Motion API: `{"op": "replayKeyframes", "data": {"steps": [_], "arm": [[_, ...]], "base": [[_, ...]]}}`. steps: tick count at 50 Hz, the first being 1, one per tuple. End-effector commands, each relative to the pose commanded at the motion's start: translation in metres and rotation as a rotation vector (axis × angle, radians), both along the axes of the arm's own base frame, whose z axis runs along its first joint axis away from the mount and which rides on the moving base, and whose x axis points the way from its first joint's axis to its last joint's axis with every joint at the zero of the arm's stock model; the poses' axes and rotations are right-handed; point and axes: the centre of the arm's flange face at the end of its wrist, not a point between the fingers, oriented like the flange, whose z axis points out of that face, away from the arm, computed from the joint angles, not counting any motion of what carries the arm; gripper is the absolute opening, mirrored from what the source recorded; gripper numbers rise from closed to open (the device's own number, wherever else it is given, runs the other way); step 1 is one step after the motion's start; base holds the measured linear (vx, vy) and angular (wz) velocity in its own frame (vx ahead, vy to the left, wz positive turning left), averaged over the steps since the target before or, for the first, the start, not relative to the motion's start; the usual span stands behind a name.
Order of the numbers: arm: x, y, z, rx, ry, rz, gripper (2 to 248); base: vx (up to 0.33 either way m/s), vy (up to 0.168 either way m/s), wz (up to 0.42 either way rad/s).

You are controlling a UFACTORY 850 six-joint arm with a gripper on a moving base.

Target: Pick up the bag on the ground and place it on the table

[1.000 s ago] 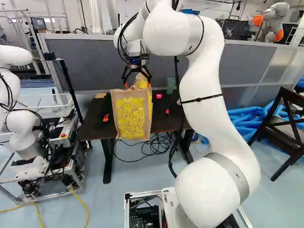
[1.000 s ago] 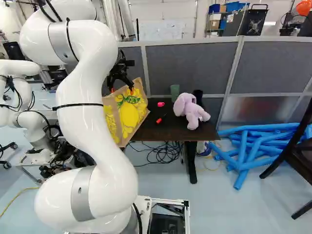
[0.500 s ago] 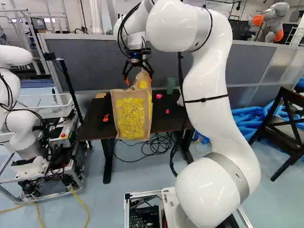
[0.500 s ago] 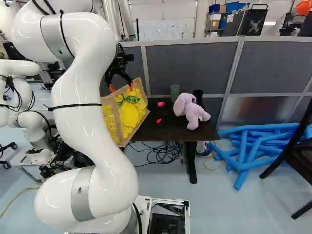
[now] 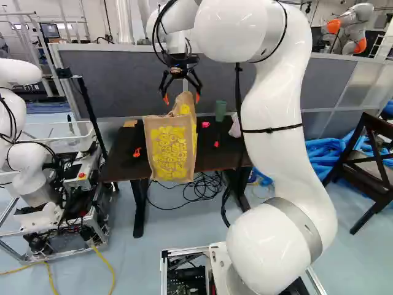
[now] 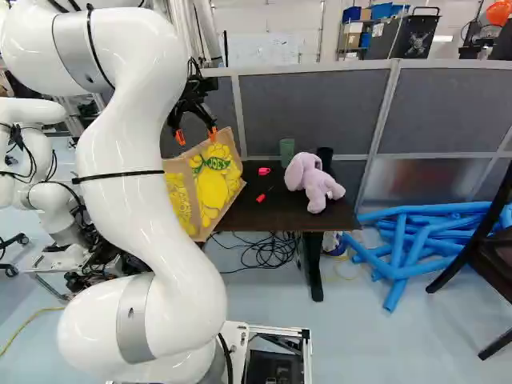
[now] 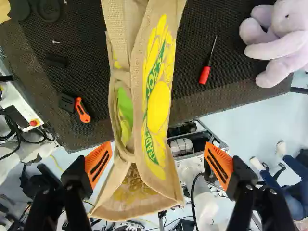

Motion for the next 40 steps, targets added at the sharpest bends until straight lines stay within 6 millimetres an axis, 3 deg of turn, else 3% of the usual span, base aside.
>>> {"op": "replayKeyframes", "data": {"steps": [23,40], "arm": [[-0.014,-0.005,0.037,0.019,-0.058,0.000,247],[-0.016,-0.005,0.042,0.022,-0.066,0.000,247]], "base": [[0.000,0.000,0.000],[0.000,0.000,0.000]]}}
